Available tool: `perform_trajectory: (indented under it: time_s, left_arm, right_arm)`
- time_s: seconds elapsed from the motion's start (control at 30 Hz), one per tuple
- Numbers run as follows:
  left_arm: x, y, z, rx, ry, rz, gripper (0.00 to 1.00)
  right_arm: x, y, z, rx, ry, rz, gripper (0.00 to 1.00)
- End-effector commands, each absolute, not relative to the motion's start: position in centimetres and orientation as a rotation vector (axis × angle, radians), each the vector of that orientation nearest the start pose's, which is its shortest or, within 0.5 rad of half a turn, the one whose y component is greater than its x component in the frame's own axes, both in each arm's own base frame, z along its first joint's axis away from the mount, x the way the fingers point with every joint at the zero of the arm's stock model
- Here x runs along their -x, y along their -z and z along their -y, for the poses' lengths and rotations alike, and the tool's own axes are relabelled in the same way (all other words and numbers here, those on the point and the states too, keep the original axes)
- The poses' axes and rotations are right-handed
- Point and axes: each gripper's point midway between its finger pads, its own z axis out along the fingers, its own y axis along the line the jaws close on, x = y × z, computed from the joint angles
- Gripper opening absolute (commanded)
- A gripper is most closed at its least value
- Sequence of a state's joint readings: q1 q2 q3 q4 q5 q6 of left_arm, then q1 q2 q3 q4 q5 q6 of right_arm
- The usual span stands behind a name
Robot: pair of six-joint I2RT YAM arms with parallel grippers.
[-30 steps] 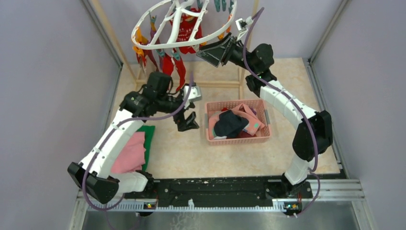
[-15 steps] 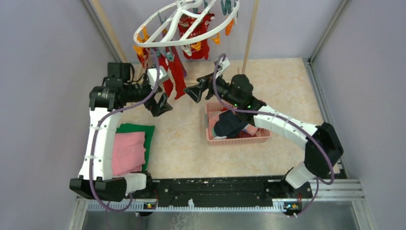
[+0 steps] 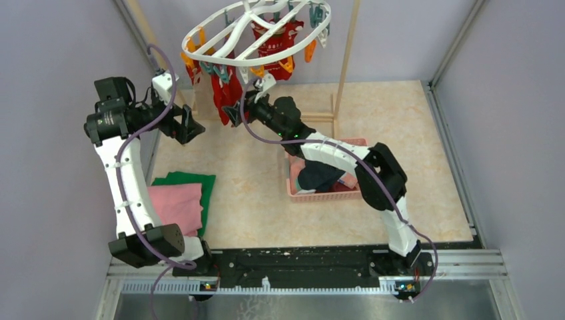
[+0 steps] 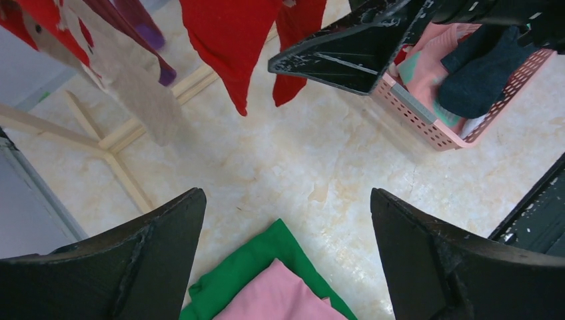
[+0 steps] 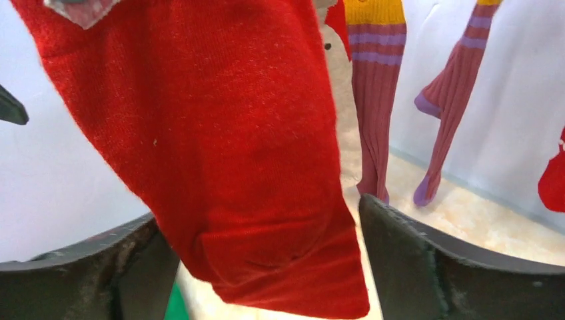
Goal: Remove the socks clipped to the hanger
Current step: Remove the sock from the hanger.
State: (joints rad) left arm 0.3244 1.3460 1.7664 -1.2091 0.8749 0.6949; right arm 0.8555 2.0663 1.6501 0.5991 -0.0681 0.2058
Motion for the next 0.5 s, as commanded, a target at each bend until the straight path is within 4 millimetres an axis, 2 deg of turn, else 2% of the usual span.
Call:
perform_trajectory:
  time_s: [0.0, 0.03, 0.07, 0.1, 0.13, 0.17, 0.33, 0.43, 0.47]
  left_arm:
    - [-30.1, -36.5, 2.4, -0.781, 0.49, -1.876, 0.99]
    - [-30.1, -36.6, 2.3, -0.78, 0.484, -1.873, 0.99]
    - [-30.1, -36.7, 2.3, -0.777, 0.479, -1.87, 0.99]
    - [-30.1, -36.7, 2.3, -0.774, 0.478, -1.865, 0.99]
    - [-30.1, -36.8, 2.5, -0.771, 0.486, -1.859, 0.99]
    - [-30.0, -36.9, 2.6, -0.768, 0.492, -1.849, 0.99]
    - [-29.9, -37.2, 3.3, -0.753, 0.522, -1.803, 0.99]
    - [-30.1, -37.2, 3.5, -0.735, 0.549, -1.799, 0.99]
    - [-30.1, -37.3, 3.6, -0.729, 0.559, -1.8, 0.99]
  right_arm:
    - [-41.4, -34.8, -51.0, 0.453, -0.919, -1.212, 0.79]
    - [-41.2, -34.9, -51.1, 0.454, -0.93, -1.202, 0.67]
    - [-40.8, -34.9, -51.2, 0.473, -0.946, -1.192, 0.49]
    - [-40.4, -35.0, -51.0, 0.485, -0.955, -1.187, 0.25]
    - [-39.9, -35.3, -50.8, 0.493, -0.965, -1.179, 0.07]
    - [-39.3, -35.7, -50.4, 0.5, -0.974, -1.17, 0.0]
    - [-36.5, -37.7, -47.3, 0.505, -0.982, -1.142, 0.0]
    - [-35.2, -39.5, -44.3, 0.474, -1.008, -1.135, 0.0]
    - [-35.3, -39.2, -43.5, 0.463, -1.021, -1.155, 0.0]
